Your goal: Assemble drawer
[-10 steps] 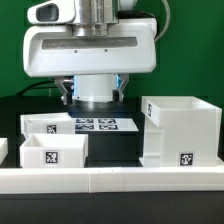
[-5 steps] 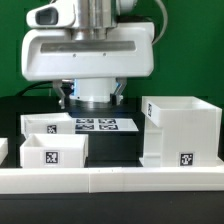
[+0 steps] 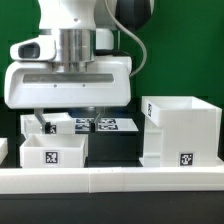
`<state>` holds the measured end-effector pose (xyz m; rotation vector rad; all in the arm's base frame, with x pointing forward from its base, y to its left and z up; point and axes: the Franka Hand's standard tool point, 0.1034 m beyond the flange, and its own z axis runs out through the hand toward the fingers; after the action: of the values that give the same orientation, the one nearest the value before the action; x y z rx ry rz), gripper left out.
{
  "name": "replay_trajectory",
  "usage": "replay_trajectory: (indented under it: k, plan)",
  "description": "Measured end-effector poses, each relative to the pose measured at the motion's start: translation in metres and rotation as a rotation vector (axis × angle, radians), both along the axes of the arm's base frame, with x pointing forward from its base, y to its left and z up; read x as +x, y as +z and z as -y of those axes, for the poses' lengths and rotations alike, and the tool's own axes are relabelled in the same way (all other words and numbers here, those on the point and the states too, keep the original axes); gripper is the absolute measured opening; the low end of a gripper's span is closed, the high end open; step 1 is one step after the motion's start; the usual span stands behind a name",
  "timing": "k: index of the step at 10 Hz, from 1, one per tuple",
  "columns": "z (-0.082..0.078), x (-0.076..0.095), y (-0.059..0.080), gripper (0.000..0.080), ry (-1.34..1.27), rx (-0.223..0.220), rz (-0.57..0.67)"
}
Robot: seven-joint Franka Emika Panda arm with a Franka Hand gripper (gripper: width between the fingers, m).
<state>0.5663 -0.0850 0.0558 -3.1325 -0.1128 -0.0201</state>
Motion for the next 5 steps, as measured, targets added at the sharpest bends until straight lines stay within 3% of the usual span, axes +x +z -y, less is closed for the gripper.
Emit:
replay_trajectory:
  k: [5]
  plan:
    - [0.0026,-0.0004,-0.0048,0.0649,-0.011,-0.001,0.012]
